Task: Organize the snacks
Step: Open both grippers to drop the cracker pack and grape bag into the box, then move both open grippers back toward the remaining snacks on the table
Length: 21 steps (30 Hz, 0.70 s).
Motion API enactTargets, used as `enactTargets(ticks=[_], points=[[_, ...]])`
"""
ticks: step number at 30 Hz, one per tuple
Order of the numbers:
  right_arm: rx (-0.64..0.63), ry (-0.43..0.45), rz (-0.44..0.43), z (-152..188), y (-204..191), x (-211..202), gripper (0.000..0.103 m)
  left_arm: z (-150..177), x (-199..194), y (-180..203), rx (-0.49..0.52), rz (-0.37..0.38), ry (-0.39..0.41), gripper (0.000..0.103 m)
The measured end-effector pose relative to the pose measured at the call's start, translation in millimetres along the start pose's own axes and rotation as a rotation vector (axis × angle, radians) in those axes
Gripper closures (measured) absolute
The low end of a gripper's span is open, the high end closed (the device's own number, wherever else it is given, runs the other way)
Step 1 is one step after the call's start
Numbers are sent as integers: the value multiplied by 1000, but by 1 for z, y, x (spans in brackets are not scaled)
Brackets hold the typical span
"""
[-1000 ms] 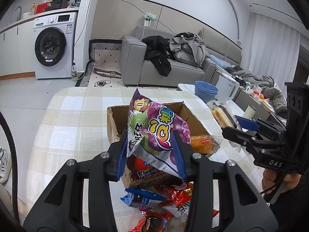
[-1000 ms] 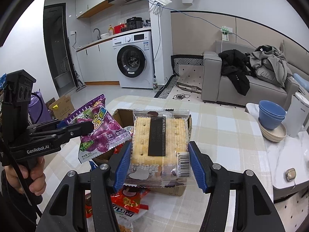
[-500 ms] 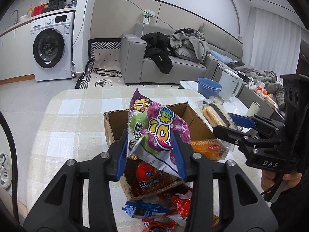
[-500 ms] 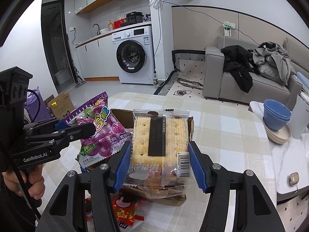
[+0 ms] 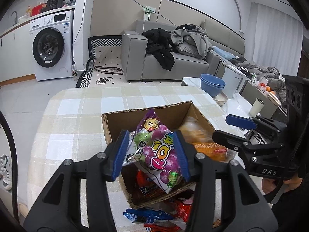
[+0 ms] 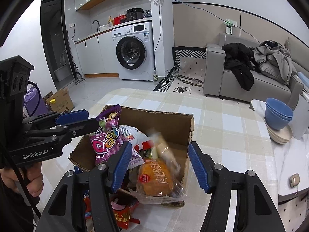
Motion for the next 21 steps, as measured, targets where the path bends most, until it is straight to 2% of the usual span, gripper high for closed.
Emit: enactTargets(ticks=[2, 4, 6, 7, 8, 10, 13, 21], points=[[4, 1, 7, 3, 3, -3, 32, 2, -3, -2, -5, -9, 3, 33], [15, 4, 2, 7, 7, -6, 26, 5, -9, -4, -8, -15, 9, 21], [26, 3, 0, 11, 9, -11, 18, 10, -16, -2, -9, -17, 13, 19], [32, 4, -1, 13, 11, -12, 13, 12, -19, -2, -16, -14, 11, 13], [43, 4, -9, 15, 13, -15, 9, 14, -21, -5, -21, -13, 11, 0], [58, -3, -18, 20, 16, -18, 4, 20, -30, -7, -34, -16, 22, 1], [87, 0, -26, 30, 19, -26, 1, 32, -41, -7, -43, -22, 23, 1], [100, -19, -52, 55, 17, -43, 1, 64, -64, 4, -33, -34, 9, 1]])
Point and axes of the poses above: each gripper's, at about its wrist camera, not at the fingertips, and x roughly the way its jaws point, y to its right, z to its underside, the point moved 7 cm from there along x, roughly the way its jaws point, and after that the axes turned 13 degrees about z, right-handed, at the moved point
